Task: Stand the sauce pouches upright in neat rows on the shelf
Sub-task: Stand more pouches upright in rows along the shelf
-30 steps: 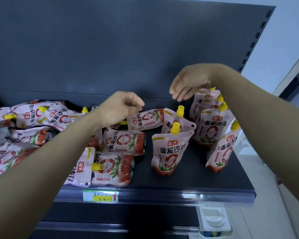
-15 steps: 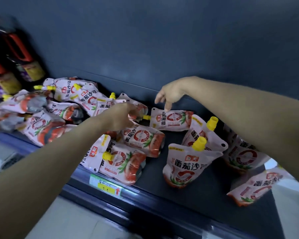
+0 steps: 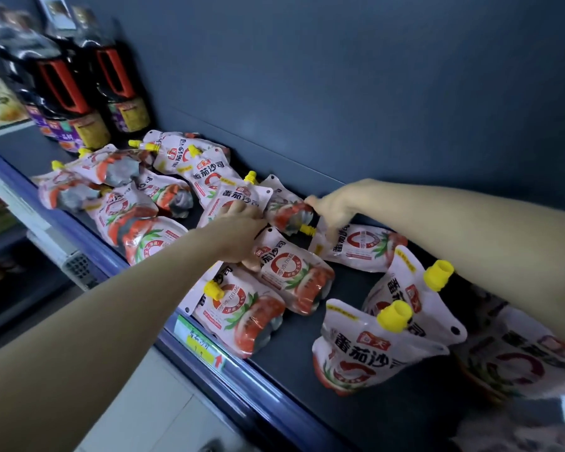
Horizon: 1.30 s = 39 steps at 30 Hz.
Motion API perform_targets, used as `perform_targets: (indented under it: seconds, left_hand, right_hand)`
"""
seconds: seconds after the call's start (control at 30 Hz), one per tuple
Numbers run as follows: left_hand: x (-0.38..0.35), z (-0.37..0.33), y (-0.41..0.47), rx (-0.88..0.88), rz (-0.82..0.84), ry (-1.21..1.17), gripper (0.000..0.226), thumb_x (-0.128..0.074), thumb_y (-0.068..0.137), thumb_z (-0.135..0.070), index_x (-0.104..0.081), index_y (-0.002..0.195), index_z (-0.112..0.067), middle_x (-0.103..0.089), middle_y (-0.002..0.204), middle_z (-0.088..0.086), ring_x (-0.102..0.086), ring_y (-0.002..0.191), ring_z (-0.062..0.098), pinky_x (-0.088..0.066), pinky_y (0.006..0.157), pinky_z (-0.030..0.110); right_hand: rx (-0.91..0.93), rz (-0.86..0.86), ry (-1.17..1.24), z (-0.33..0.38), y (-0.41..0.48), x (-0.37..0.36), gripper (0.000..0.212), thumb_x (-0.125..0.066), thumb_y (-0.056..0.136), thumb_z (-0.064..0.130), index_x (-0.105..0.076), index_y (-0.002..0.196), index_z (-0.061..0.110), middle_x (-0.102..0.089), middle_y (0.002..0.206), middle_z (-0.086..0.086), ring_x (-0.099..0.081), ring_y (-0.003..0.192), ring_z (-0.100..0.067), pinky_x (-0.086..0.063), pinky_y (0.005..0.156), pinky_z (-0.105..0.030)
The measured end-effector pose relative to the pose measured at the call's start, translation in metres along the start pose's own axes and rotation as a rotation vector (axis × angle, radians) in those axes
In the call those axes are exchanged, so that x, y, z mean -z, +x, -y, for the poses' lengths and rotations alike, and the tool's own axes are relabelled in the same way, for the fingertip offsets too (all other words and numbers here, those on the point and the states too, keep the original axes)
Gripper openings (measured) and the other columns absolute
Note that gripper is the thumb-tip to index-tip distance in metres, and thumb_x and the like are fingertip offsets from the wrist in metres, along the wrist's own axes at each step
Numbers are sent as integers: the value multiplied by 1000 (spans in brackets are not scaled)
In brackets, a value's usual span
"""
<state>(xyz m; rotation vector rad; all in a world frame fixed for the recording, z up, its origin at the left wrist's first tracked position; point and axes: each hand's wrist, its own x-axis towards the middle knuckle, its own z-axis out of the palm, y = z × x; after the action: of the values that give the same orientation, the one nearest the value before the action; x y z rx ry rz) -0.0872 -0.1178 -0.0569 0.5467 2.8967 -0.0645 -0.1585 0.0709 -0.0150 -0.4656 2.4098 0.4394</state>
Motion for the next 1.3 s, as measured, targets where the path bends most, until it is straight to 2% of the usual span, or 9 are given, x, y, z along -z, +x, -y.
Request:
perform_targets:
  seconds: [0.17,0.33,0.5,0.6,0.7,1.0,1.07,1.17,1.3]
  left_hand:
    - [2,-2,8,34,26,-3,96,-79,55,-52,-37,138,-27,-29,140,4,-19,128,31,-20,108,49]
    - [3,-5,14,71,63,-28,63,-79,59,-47,-62,115,-24,-30,136,5,-17,127,33,-19,107,48]
    - [4,-7,19,90,111,32,68,-68,68,-56,-60,121,-14,-29,142,9,-16,131,36,-12,114,51]
    - [1,-5,20,104,139,86,81,-63,70,-62,-49,131,-10,-23,148,11,-11,136,38,-6,116,53]
    - [1,-3,23,134,163,36,81,-66,67,-62,-52,128,-11,-19,150,12,-6,137,41,-6,116,55]
    - [-2,-7,28,118,104,-28,70,-74,61,-58,-59,117,-19,-31,143,13,-16,134,38,-12,113,51]
    - [6,-11,26,98,75,-106,49,-73,65,-53,-64,95,-14,-48,122,15,-31,123,34,-25,105,46]
    - [27,-21,21,26,21,-312,33,-79,66,-37,-61,77,-12,-58,89,7,-50,89,23,-41,75,30]
    - [64,-39,17,-111,-79,-357,36,-79,65,-23,-44,59,-21,-46,61,-5,-44,64,19,-31,49,25]
  right_hand:
    - [46,-100,-11,-5,3,-11,110,-84,67,33,-8,145,14,-43,140,-13,-51,122,-32,-46,99,-45]
    - [49,-189,-25,-4,-3,-12,92,-84,67,31,-25,135,7,-54,124,-15,-59,107,-30,-51,83,-35]
    - [74,-196,-3,-9,-15,-8,43,-81,71,30,-58,97,4,-59,85,-8,-56,76,-23,-43,55,-26]
    - [94,-191,60,-17,-24,-4,24,-79,73,21,-68,85,4,-58,78,-6,-51,71,-21,-35,49,-23]
    - [93,-231,121,-23,-35,-1,24,-78,75,16,-57,65,13,-56,73,-4,-50,71,-21,-35,52,-24]
    - [2,-393,319,-40,-76,-4,30,-69,80,4,-49,62,16,-47,64,5,-47,71,-20,-32,49,-24]
    - [-34,-442,397,-45,-89,-7,12,-64,81,-2,-60,77,9,-50,66,5,-46,66,-17,-34,45,-20]
    - [-117,-473,423,-51,-107,-13,21,-51,81,-9,-64,98,-5,-51,76,-6,-40,68,-18,-28,47,-23]
    - [-263,-505,405,-57,-123,-21,20,-46,81,-9,-63,92,-10,-47,78,-12,-38,72,-21,-23,47,-24]
